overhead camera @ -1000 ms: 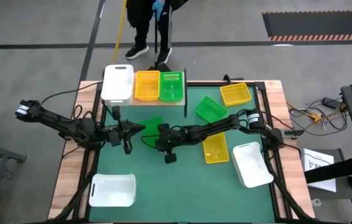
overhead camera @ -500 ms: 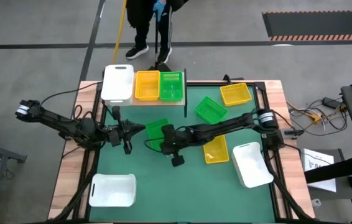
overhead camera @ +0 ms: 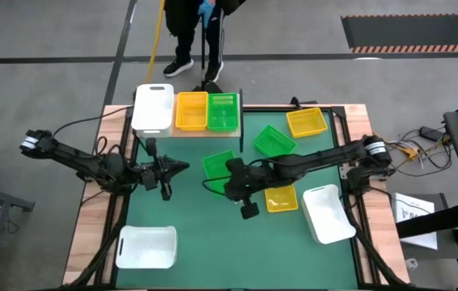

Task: Stack baskets on shelf by color
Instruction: Stack the left green basket on the green basket on the shelf

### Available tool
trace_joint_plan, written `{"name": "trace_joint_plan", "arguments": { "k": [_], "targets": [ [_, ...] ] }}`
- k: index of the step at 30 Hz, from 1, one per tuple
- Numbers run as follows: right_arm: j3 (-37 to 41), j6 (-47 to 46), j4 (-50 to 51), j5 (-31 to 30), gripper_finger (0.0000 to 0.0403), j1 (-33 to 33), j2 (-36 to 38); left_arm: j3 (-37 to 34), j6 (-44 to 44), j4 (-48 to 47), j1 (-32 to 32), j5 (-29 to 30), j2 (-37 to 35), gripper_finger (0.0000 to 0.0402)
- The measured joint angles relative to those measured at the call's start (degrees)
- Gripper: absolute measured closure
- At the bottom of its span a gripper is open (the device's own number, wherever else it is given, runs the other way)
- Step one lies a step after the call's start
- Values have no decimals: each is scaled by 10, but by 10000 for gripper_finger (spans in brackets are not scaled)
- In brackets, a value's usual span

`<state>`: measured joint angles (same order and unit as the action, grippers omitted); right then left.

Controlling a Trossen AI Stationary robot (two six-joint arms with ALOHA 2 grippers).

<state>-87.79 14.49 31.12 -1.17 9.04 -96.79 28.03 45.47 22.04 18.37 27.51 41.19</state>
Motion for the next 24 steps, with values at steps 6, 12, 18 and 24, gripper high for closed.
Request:
{"name": "trace_joint_plan", "arguments": {
  "k": [6,12,18,24],
  "targets": [
    [0,-4,8,-7,394,1,60,-1,0,0,0,0,0,402],
    [0,-4,7,-121,394,0,106,-1,0,0,0,0,0,402],
    [0,18,-5,-208,394,-35,115,-1,0,0,0,0,0,402],
    [-13,47,-5,-195,394,-94,112,-2,0,0,0,0,0,402]
  ]
}}
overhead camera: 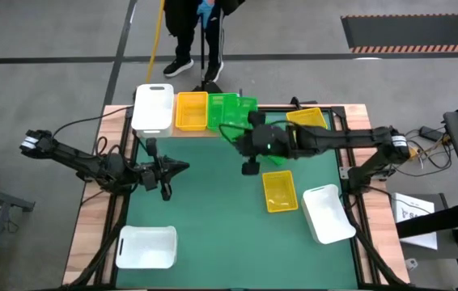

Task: Stack baskets on shelf by color
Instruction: Stack the left green basket on the green basket on the shelf

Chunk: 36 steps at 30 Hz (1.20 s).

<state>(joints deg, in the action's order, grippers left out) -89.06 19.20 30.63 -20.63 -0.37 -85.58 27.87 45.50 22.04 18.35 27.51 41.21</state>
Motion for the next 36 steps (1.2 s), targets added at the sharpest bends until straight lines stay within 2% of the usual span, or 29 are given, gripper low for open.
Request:
{"name": "trace_joint_plan", "arguments": {
  "k": [4,9,13,26,36],
  "targets": [
    [-10,21,-40,60,394,-43,0,0,5,0,0,0,0,402],
    [-8,29,-93,163,394,-94,-2,0,19,0,0,0,-1,402],
    [-10,19,-122,205,394,-122,-18,2,20,1,0,0,-1,402],
    [-52,35,-125,204,394,-151,-112,2,34,0,0,0,-1,402],
    [-76,33,-100,205,394,-162,-128,2,35,0,0,0,-1,402]
  ]
}}
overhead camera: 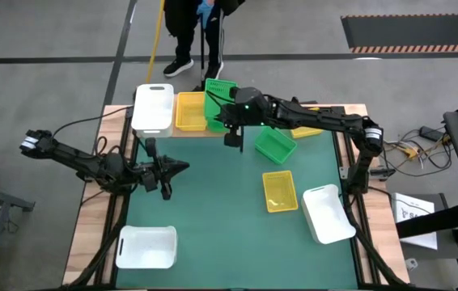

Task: Stack baskets on shelf by color
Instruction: Stack the left green basket on the green basket on the shelf

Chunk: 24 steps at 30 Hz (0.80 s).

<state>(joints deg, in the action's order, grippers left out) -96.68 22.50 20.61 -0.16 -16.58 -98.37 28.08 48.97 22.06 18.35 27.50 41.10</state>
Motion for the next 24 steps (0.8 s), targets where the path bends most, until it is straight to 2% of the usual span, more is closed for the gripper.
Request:
{"name": "trace_joint_plan", "arguments": {
  "k": [24],
  "targets": [
    [4,31,45,1,394,-11,-4,-1,9,0,0,0,0,402]
  ]
}}
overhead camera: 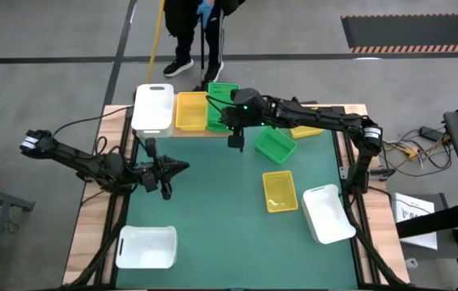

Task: Stack baskets on shelf by color
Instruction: Stack the left green basket on the green basket on the shelf

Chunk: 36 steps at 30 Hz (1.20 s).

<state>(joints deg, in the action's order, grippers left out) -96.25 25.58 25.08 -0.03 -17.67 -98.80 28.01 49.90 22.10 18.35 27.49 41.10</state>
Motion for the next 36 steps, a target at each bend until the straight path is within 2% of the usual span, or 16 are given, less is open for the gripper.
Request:
{"name": "trace_joint_plan", "arguments": {
  "k": [11,24,36],
  "targets": [
    [0,0,-5,0,388,0,0,0,-2,2,0,0,1,402],
    [0,-5,-18,-1,300,0,0,-1,-2,1,0,0,1,402],
    [0,-5,-18,-1,264,0,5,-1,-2,0,0,0,1,402]
  ]
}}
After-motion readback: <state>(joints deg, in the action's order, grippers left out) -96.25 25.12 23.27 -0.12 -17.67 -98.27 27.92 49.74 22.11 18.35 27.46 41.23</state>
